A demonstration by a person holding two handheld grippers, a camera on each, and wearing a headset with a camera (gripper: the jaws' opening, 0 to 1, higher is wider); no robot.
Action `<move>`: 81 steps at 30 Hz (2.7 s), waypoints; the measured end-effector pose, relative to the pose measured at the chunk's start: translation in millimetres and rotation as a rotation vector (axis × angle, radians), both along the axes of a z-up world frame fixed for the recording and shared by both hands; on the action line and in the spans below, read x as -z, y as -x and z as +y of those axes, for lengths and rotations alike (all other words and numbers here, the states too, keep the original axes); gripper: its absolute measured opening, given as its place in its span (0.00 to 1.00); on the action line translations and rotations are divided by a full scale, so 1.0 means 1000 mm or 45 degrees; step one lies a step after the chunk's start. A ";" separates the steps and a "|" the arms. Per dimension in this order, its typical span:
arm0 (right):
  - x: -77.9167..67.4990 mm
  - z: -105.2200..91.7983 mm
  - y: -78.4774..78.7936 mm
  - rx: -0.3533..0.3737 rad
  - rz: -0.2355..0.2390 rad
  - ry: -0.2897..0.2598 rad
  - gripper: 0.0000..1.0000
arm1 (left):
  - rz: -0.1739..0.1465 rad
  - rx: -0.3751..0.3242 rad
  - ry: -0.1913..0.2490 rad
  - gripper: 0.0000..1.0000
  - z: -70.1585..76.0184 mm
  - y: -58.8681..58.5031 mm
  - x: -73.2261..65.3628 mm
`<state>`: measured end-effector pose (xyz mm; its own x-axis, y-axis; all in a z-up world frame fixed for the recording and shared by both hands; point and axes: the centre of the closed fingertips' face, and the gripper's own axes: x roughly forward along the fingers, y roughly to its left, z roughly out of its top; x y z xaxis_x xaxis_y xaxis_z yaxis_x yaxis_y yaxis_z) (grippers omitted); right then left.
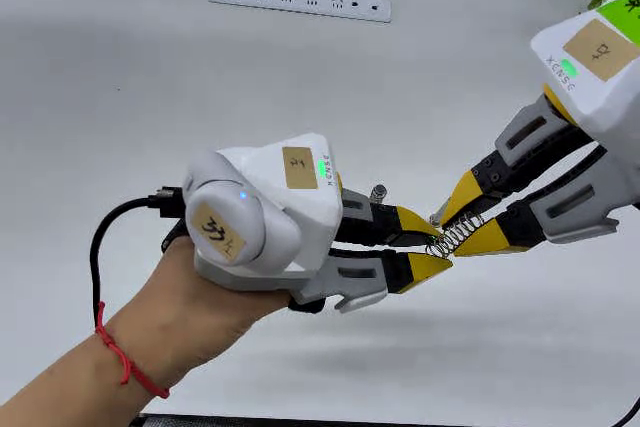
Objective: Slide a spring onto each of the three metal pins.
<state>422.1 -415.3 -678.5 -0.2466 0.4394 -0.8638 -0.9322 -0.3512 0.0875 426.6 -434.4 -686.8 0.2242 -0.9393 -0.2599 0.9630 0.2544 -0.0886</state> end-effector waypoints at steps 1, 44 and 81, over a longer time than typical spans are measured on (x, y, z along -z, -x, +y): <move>0.000 0.001 0.000 0.000 0.000 0.000 0.12 | 0.001 0.000 0.001 0.11 0.000 0.000 0.000; 0.006 -0.037 -0.074 0.425 -0.097 -0.003 0.12 | 0.035 -0.168 -0.106 0.55 0.072 -0.022 0.026; 0.085 -0.055 -0.108 0.549 -0.125 0.181 0.12 | 0.097 -0.222 -0.165 1.00 0.109 -0.027 0.056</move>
